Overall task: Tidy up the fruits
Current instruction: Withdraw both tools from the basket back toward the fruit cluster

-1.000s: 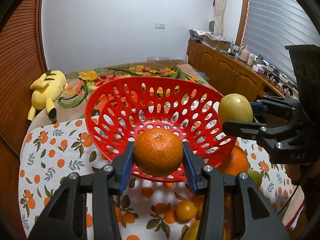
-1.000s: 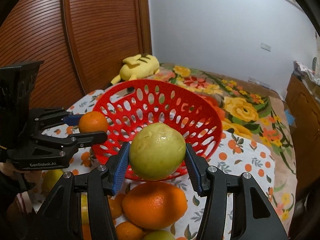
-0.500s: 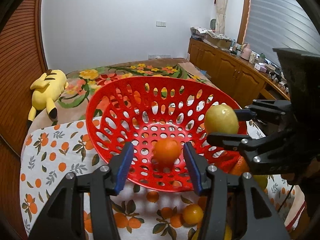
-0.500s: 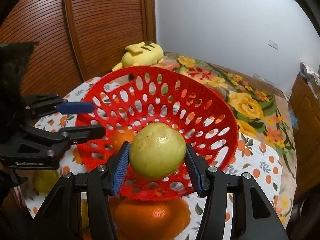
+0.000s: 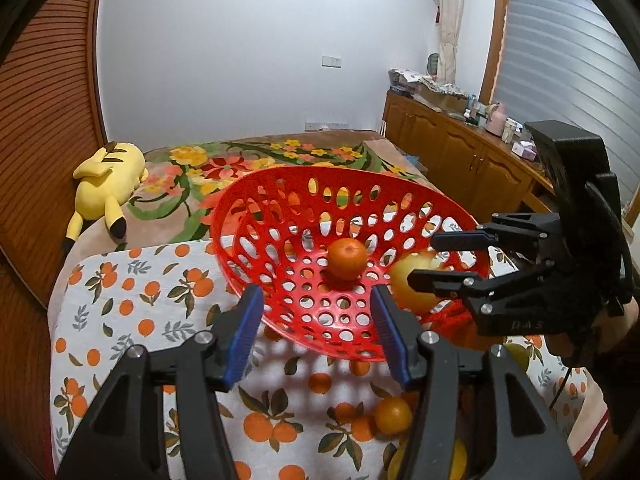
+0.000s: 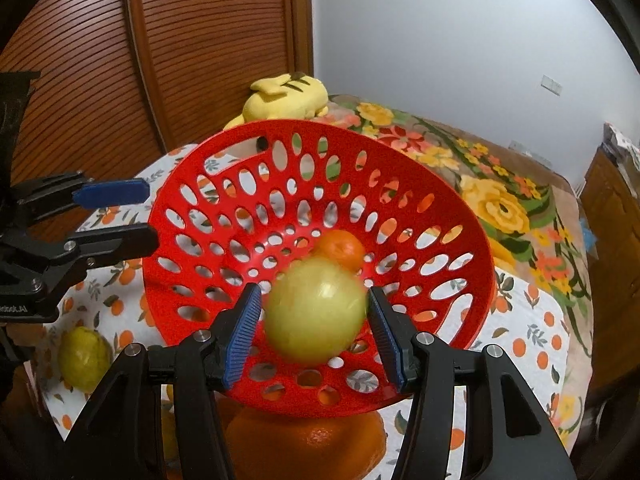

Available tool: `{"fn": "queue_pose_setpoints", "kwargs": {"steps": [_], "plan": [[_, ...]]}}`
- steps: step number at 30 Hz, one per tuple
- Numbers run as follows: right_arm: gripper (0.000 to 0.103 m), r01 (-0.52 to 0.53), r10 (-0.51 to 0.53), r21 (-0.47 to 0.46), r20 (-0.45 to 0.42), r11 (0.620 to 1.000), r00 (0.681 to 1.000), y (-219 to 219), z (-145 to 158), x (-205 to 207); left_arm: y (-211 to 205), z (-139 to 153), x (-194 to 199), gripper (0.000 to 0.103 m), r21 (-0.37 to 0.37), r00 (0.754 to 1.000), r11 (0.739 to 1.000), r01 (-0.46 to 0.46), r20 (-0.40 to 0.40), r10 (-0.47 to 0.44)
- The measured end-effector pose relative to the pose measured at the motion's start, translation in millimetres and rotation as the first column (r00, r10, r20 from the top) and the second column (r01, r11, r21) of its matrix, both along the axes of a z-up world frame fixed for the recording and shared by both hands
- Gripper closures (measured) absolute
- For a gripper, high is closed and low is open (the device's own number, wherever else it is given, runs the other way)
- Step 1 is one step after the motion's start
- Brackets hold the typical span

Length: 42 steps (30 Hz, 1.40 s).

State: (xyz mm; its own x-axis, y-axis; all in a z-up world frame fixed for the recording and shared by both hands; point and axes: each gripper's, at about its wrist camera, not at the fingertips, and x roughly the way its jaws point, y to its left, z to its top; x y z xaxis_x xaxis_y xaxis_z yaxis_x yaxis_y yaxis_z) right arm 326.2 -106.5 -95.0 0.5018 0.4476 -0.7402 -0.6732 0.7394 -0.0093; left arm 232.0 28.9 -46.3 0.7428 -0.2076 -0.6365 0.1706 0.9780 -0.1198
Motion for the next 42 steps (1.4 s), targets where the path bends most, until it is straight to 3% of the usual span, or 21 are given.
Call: {"fn": "queue_pose_setpoints", "kwargs": {"steps": [10, 20, 32, 42], "plan": [[0.048, 0.050, -0.054, 0.058, 0.067, 0.997, 0.996, -21, 35, -29, 6, 6, -29, 0.044, -0.013, 1.000, 1.000, -0.007, 0.027, 0.007], [0.045, 0.111, -0.134, 0.181, 0.125, 0.977, 0.983, -48, 58, -108, 10, 7, -76, 0.038, -0.021, 0.999, 1.000, 0.003, 0.045, -0.002], [0.033, 0.188, -0.213, 0.229, 0.090, 0.955, 0.973, -60, 18, -174, 13, -16, -119, 0.034, -0.011, 1.000, 1.000, 0.005, 0.021, -0.005], [0.021, 0.198, -0.217, 0.238, 0.057, 0.951, 0.975, -52, -15, -196, 16, -35, -140, 0.034, -0.018, 1.000, 1.000, -0.015, -0.008, 0.014]]}}
